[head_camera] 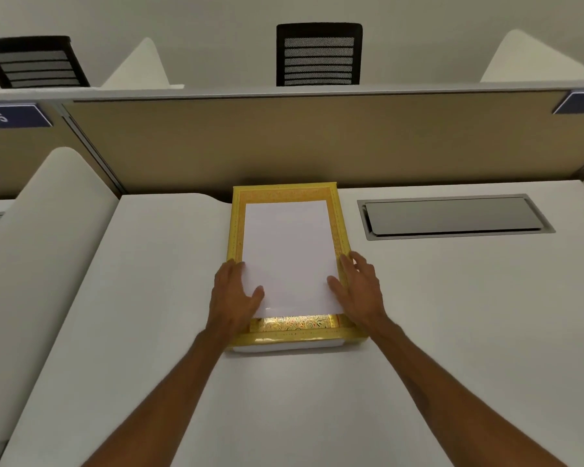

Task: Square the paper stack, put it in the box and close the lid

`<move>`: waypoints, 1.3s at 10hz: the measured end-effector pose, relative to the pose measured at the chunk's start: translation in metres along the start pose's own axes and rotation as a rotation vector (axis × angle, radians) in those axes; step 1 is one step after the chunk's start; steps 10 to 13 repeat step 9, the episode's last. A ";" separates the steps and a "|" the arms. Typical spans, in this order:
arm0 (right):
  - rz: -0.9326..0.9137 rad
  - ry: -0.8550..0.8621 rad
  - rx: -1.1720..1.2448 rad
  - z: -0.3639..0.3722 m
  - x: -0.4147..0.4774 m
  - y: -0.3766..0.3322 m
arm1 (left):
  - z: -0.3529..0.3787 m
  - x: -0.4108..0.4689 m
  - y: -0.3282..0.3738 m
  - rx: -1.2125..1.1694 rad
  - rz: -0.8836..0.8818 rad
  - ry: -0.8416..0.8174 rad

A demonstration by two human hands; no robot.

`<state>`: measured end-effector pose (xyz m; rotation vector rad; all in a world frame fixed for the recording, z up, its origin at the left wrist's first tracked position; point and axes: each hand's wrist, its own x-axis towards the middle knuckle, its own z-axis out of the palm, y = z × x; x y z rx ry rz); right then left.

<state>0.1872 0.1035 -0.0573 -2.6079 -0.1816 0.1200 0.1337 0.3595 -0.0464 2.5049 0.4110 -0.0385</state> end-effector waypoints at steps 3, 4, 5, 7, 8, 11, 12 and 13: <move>-0.059 -0.120 -0.168 -0.013 0.098 -0.006 | -0.015 0.090 0.006 0.128 0.000 -0.174; -0.082 -0.063 -0.196 -0.010 0.112 -0.002 | -0.017 0.102 0.008 0.171 -0.021 -0.161; -0.093 -0.013 -0.207 -0.004 0.114 0.000 | -0.015 0.105 0.007 0.214 -0.012 -0.127; -0.103 -0.033 -0.290 -0.010 0.113 -0.001 | -0.019 0.100 0.014 0.424 0.063 -0.078; -0.135 -0.026 -0.266 -0.028 0.107 -0.014 | -0.026 0.094 0.027 0.452 0.108 -0.039; -0.208 0.034 -0.246 -0.051 0.103 -0.027 | -0.042 0.086 0.049 0.463 0.220 0.066; -0.208 0.034 -0.246 -0.051 0.103 -0.027 | -0.042 0.086 0.049 0.463 0.220 0.066; -0.208 0.034 -0.246 -0.051 0.103 -0.027 | -0.042 0.086 0.049 0.463 0.220 0.066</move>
